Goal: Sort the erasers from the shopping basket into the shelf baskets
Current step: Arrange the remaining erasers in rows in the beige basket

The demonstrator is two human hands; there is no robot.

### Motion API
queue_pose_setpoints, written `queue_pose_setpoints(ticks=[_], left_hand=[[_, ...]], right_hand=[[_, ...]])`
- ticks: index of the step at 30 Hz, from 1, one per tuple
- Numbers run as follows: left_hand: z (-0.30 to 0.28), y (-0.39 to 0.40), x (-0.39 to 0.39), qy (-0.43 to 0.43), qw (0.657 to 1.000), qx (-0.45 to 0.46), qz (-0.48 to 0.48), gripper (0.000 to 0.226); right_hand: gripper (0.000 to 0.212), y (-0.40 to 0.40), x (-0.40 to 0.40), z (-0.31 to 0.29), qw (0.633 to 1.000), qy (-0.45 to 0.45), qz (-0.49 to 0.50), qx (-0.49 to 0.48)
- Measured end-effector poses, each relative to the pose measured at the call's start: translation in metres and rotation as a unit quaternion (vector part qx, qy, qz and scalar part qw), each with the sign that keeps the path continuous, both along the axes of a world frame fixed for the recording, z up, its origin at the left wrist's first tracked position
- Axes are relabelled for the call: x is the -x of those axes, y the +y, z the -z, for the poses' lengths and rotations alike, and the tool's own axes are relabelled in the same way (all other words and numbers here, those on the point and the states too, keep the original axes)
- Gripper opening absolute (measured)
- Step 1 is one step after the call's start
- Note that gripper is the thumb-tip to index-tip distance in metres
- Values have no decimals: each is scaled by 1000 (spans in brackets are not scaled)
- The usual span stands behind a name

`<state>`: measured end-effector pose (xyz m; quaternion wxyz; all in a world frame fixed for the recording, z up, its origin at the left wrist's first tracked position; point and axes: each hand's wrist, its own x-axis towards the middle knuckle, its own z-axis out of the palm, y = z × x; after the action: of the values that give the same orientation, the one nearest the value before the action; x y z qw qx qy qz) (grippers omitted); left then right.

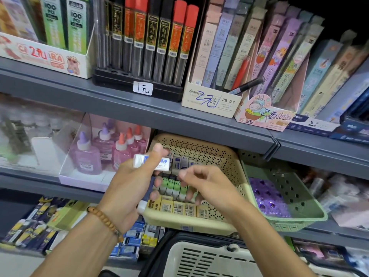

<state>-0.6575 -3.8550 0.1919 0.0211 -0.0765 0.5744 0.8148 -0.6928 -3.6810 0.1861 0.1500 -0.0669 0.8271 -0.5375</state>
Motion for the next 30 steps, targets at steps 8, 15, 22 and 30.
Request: queue_pose_setpoints(ticks=[8,15,22,30], left_hand=[[3,9,0,21,997,62,43,47],[4,1,6,-25,999,13,30,27],[7,-5,5,-1,997,56,60,14],[11,-9,9,-2,994,104,41,49]], right_hand=[[8,-26,-10,-3,962,-107,12,250],[12,13,19,-3,938,-102,191,272],[10,25,75,18,963,-33,266,-16],[19,11,98,28,978,-36,184,-93]])
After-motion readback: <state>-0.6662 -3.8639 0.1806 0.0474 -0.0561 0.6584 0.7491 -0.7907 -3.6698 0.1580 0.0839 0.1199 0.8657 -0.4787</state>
